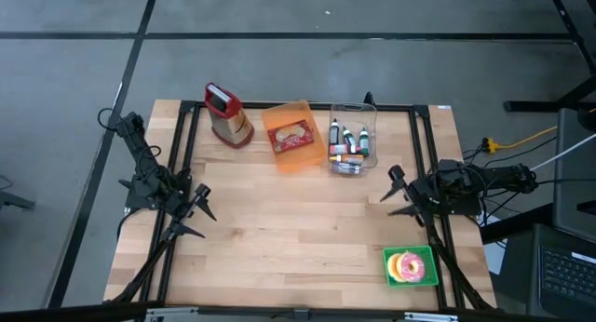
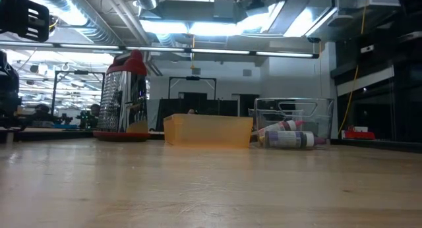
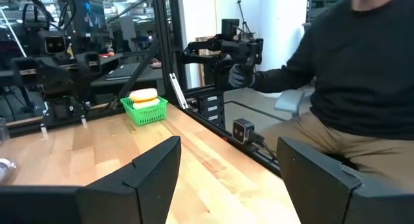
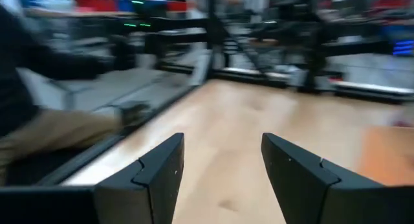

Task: Pick & Place Food Item
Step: Return to Home Position

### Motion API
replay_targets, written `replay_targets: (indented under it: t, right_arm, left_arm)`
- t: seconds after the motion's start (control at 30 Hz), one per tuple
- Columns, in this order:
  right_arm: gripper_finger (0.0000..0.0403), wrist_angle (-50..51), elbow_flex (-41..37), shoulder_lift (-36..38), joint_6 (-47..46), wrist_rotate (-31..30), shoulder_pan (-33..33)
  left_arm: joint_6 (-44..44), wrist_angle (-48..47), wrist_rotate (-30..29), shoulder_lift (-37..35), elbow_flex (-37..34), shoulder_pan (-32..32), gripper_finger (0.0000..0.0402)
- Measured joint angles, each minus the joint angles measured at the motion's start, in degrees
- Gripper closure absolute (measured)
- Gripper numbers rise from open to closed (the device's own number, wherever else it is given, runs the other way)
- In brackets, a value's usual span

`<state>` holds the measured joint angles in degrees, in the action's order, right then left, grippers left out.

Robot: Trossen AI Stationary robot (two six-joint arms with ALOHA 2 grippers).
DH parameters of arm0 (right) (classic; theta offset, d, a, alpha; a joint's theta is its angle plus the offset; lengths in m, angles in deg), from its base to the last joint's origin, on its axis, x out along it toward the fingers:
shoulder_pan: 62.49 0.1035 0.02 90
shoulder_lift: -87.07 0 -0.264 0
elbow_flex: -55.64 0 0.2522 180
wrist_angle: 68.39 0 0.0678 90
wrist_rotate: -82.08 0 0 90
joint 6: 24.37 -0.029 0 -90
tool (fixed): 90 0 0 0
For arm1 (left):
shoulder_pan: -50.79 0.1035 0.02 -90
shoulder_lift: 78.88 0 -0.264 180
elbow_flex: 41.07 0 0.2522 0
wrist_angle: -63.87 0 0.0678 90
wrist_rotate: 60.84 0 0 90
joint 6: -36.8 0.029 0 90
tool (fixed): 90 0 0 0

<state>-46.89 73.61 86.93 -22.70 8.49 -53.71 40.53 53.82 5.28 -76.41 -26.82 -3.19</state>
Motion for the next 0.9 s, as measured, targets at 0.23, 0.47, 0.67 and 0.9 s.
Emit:
replay_targets:
  t: [0.23, 0.47, 0.67, 0.9]
  right_arm:
    - [0.0192, -0.39, 0.00, -0.52, 5.19, 6.11, 0.00]
    - [0.0192, -0.38, 0.00, -0.52, 6.73, 4.61, 0.00]
    - [0.0192, -0.38, 0.00, -0.52, 6.45, 3.62, 0.00]
    - [0.0192, -0.38, 0.02, -0.52, 6.45, 3.56, 0.00]
  left_arm:
    - [0.00, 0.00, -0.02, 0.32, 0.00, 0.00, 0.0151]
    - [0.00, 0.00, -0.01, 0.32, 0.02, 0.00, 0.0151]
    - [0.02, 0.00, 0.00, 0.32, 0.02, 0.00, 0.0151]
    - [0.02, 0.00, -0.02, 0.32, 0.02, 0.00, 0.0151]
